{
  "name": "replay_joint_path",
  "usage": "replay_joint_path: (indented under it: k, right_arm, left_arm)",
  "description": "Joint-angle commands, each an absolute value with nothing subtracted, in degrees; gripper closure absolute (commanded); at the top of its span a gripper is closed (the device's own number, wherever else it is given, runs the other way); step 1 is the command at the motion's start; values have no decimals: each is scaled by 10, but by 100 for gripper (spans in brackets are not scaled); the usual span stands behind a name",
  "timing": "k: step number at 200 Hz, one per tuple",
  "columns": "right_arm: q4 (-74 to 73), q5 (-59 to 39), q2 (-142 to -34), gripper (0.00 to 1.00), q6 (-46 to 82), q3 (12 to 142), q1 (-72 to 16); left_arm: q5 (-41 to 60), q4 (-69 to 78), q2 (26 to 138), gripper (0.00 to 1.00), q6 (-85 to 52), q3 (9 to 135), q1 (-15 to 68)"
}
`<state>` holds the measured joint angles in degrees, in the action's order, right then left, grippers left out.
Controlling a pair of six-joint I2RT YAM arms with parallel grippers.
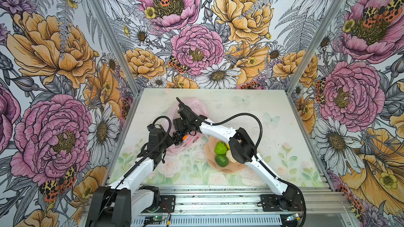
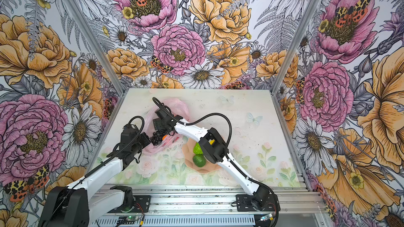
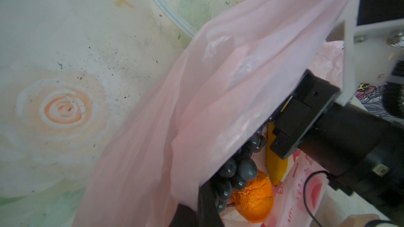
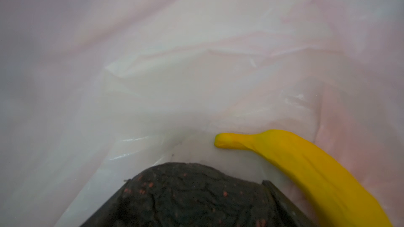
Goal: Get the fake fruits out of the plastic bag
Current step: 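Close the right gripper on the dark brown fruit and lift it, then carry the dark brown fruit with the right gripper over the pink bowl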
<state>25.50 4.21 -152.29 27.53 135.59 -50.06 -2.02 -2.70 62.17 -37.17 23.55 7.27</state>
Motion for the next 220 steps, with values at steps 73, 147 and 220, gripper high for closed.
replay_joint_path:
  k: [73, 147, 220]
  right_arm:
    - [251, 39, -1366, 11, 248, 1242, -499]
    - [240, 43, -1152, 10, 184, 988, -496]
    - [243, -22, -1000, 10, 45, 796, -486]
  left_arm:
    - [-15, -11, 633, 100, -365, 239, 70]
    - [-15, -10, 640, 100, -361, 242, 68]
    - [-20, -12, 641, 100, -355, 243, 65]
